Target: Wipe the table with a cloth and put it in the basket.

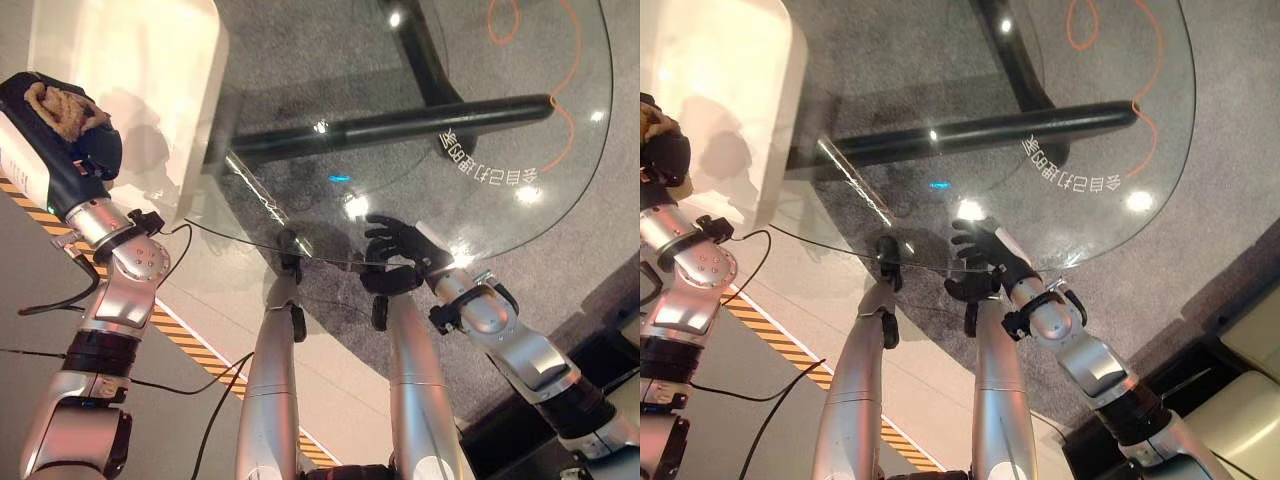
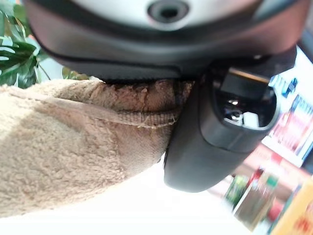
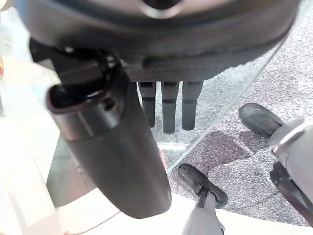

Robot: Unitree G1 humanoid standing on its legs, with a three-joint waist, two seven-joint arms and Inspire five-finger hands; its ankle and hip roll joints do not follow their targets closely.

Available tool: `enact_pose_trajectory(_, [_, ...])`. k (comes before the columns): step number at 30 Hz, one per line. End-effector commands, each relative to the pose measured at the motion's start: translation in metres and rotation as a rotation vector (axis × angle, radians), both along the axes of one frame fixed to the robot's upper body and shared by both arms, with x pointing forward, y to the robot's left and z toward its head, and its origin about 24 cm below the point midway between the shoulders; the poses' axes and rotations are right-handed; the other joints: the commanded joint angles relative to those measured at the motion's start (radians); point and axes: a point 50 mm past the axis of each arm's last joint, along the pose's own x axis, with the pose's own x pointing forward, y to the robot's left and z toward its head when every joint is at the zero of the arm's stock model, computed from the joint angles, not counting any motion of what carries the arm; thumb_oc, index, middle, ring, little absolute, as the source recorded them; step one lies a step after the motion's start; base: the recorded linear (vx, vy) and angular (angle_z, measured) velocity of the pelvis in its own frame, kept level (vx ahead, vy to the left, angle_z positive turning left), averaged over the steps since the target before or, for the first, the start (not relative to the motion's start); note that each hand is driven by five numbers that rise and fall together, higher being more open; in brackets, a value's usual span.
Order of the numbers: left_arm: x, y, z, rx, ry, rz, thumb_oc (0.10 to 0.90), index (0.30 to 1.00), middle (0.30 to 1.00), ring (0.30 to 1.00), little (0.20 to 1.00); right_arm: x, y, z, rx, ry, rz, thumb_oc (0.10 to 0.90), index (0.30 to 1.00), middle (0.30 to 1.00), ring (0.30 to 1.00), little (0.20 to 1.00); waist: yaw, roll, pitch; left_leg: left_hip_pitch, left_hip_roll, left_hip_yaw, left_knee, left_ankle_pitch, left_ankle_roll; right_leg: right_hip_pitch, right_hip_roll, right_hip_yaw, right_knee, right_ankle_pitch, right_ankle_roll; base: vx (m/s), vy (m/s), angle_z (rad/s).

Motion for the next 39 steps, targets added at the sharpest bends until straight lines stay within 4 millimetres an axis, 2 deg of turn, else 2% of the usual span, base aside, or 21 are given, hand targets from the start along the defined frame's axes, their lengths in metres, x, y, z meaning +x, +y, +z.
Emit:
enact_pose_trajectory(1, [-0.015, 0.015, 0.058, 0.160, -0.219, 0.127, 0.100, 0.300, 0.300, 0.300, 0.200, -0.011, 0.016, -0.021, 0.000, 0.144, 0.113, 0.800, 0.900, 0.900, 0.900, 0.900, 0.011, -0.031, -0.027, -0.015, -0.043, 0.116, 0.131, -0.176, 0.036, -0.008, 0.067, 0.009, -0.192, 0.125, 0.031, 0.00, 0.000, 0.00])
enact_pose_trajectory(7, [-0.001, 0.013, 0.057, 0.115, -0.157, 0.101, 0.100, 0.300, 0.300, 0.300, 0.200, -0.006, 0.025, -0.018, -0.019, 0.181, 0.176, 0.800, 0.900, 0.900, 0.900, 0.900, 0.014, -0.040, -0.027, -0.036, -0.048, 0.102, 0.133, -0.169, 0.030, -0.021, 0.076, 0.004, -0.193, 0.129, 0.029, 0.00, 0.000, 0.00])
enact_pose_trajectory(11, [0.009, 0.013, 0.058, 0.093, -0.107, 0.094, 0.100, 0.300, 0.300, 0.300, 0.200, 0.001, 0.026, -0.011, -0.014, 0.169, 0.172, 0.800, 0.900, 0.900, 0.900, 0.900, 0.012, -0.049, -0.027, -0.064, -0.054, 0.093, 0.131, -0.152, 0.029, -0.040, 0.079, 0.004, -0.202, 0.145, 0.027, -0.01, -0.007, -0.01])
enact_pose_trajectory(18, [0.016, 0.017, 0.054, 0.036, -0.080, 0.097, 0.100, 0.300, 0.300, 0.300, 0.200, 0.007, 0.025, -0.011, -0.004, 0.162, 0.158, 0.800, 0.900, 0.900, 0.900, 0.900, 0.009, -0.060, -0.027, -0.069, -0.054, 0.083, 0.135, -0.161, 0.026, -0.042, 0.085, 0.003, -0.204, 0.146, 0.030, 0.00, 0.000, 0.00])
enact_pose_trajectory(22, [0.019, 0.019, 0.057, 0.001, -0.072, 0.101, 0.723, 0.834, 0.834, 0.834, 0.823, 0.009, 0.026, -0.008, 0.010, 0.152, 0.169, 0.800, 0.900, 0.900, 0.900, 0.900, 0.005, -0.065, -0.027, -0.064, -0.056, 0.081, 0.129, -0.159, 0.026, -0.037, 0.089, 0.004, -0.211, 0.149, 0.031, 0.00, 0.000, 0.00])
enact_pose_trajectory(23, [0.019, 0.020, 0.057, -0.007, -0.074, 0.102, 0.800, 0.900, 0.900, 0.900, 0.900, 0.009, 0.026, -0.007, 0.014, 0.150, 0.172, 0.800, 0.900, 0.900, 0.900, 0.900, 0.004, -0.065, -0.027, -0.063, -0.056, 0.082, 0.128, -0.159, 0.025, -0.036, 0.089, 0.005, -0.211, 0.148, 0.031, 0.00, 0.000, 0.00])
enact_pose_trajectory(29, [0.022, 0.019, 0.066, -0.001, -0.067, 0.088, 0.800, 0.900, 0.900, 0.900, 0.900, 0.009, 0.030, -0.005, 0.029, 0.139, 0.180, 0.800, 0.900, 0.900, 0.900, 0.900, 0.002, -0.069, -0.027, -0.063, -0.063, 0.077, 0.125, -0.148, 0.027, -0.031, 0.087, 0.004, -0.221, 0.159, 0.029, -0.01, -0.005, 0.00])
enact_pose_trajectory(35, [0.023, 0.020, 0.061, 0.004, -0.041, 0.085, 0.800, 0.900, 0.900, 0.900, 0.900, 0.007, 0.033, -0.008, 0.037, 0.140, 0.184, 0.800, 0.900, 0.900, 0.900, 0.900, 0.003, -0.066, -0.027, -0.033, -0.066, 0.074, 0.122, -0.160, 0.030, -0.008, 0.086, 0.006, -0.226, 0.155, 0.032, -0.01, -0.003, 0.00])
enact_pose_trajectory(36, [0.022, 0.020, 0.065, 0.001, -0.055, 0.083, 0.800, 0.900, 0.900, 0.900, 0.900, 0.008, 0.032, -0.003, 0.036, 0.122, 0.184, 0.800, 0.900, 0.900, 0.900, 0.900, 0.000, -0.067, -0.027, -0.058, -0.068, 0.085, 0.114, -0.131, 0.037, -0.032, 0.081, 0.003, -0.238, 0.182, 0.026, -0.05, -0.014, 0.01])
enact_pose_trajectory(38, [0.022, 0.022, 0.062, 0.001, -0.049, 0.081, 0.800, 0.900, 0.900, 0.900, 0.900, 0.008, 0.032, -0.004, 0.037, 0.118, 0.186, 0.800, 0.900, 0.900, 0.900, 0.900, 0.000, -0.065, -0.027, -0.048, -0.069, 0.085, 0.111, -0.133, 0.038, -0.022, 0.080, 0.003, -0.240, 0.181, 0.026, -0.01, -0.008, 0.02])
enact_pose_trajectory(39, [0.022, 0.023, 0.056, 0.003, -0.028, 0.080, 0.800, 0.900, 0.900, 0.900, 0.900, 0.005, 0.033, -0.009, 0.038, 0.134, 0.188, 0.800, 0.900, 0.900, 0.900, 0.900, 0.005, -0.062, -0.027, -0.011, -0.068, 0.075, 0.119, -0.163, 0.032, 0.012, 0.085, 0.007, -0.228, 0.150, 0.032, 0.00, 0.000, 0.00])
